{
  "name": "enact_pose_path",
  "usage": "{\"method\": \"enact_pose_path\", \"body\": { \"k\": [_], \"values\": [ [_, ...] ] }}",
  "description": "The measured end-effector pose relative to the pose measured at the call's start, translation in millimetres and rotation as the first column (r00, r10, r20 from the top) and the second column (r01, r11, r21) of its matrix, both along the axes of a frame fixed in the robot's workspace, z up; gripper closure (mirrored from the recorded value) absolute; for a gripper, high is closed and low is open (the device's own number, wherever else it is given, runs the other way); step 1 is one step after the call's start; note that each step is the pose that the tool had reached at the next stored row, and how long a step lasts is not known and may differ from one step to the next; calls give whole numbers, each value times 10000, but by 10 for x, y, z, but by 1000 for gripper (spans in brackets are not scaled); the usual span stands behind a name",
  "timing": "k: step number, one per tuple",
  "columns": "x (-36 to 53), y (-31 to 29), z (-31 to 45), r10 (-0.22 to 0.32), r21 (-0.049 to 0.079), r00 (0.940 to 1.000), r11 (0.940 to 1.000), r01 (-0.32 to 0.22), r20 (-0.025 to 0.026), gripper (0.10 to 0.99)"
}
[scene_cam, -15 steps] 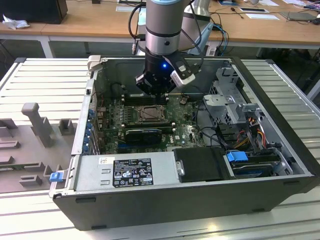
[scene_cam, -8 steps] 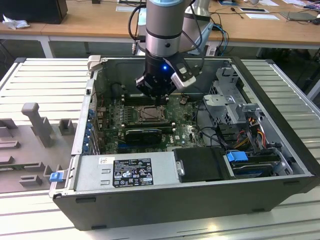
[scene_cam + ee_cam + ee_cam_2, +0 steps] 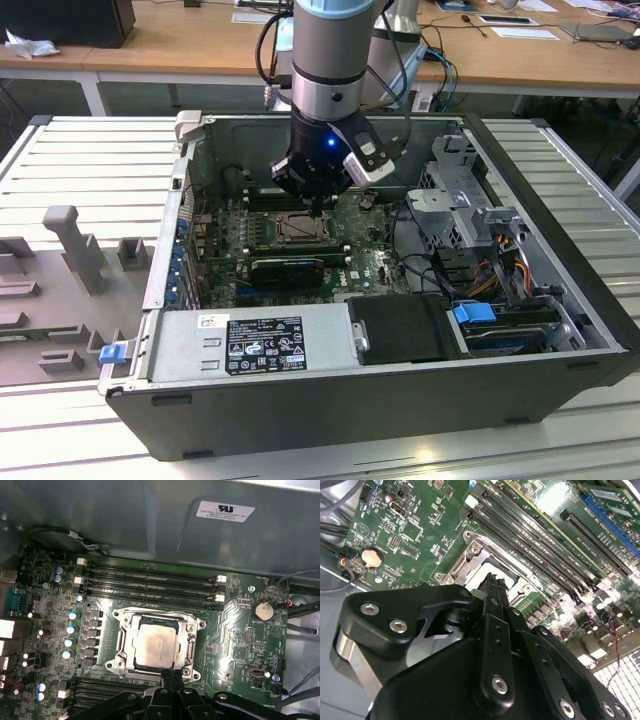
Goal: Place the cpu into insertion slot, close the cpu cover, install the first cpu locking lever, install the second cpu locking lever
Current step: 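Install the second cpu locking lever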
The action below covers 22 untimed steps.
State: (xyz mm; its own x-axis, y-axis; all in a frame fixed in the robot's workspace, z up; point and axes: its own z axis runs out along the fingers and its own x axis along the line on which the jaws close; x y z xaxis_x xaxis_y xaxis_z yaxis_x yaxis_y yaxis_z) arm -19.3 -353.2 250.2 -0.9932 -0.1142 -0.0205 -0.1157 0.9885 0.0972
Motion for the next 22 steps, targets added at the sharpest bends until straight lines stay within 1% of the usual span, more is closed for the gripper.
{"method": "enact_pose_path", "body": {
  "k": [1, 3, 4, 6, 7, 8, 9, 11, 13, 15, 18, 19, 22],
  "values": [
    [-1, -2, -14, -1, 13, 10000, 10000, 1, -1, 980],
    [-4, -1, -79, 2, 20, 10000, 10000, -2, -1, 980],
    [-5, -5, -98, 1, 46, 10000, 10000, -1, -3, 980],
    [-5, -14, -108, -1, 139, 10000, 9999, 1, -15, 980],
    [-5, -23, -116, 0, 228, 10000, 9997, 0, -17, 980],
    [-7, -37, -118, 1, 270, 10000, 9996, 0, -16, 980],
    [-10, -49, -119, 1, 282, 10000, 9996, 0, -16, 980],
    [-14, -105, -122, 0, 330, 10000, 9995, 0, -17, 980],
    [-15, -148, -125, -2, 340, 10000, 9994, 2, -17, 980],
    [-15, -182, -127, -51, 355, 10000, 9994, 54, -73, 980],
    [-17, -242, -132, -53, 379, 10000, 9993, 55, -73, 980],
    [-22, -253, -134, -53, 389, 10000, 9992, 56, -75, 980],
    [-101, -256, -145, -62, 413, 10000, 9991, 65, -73, 980]
  ]
}}
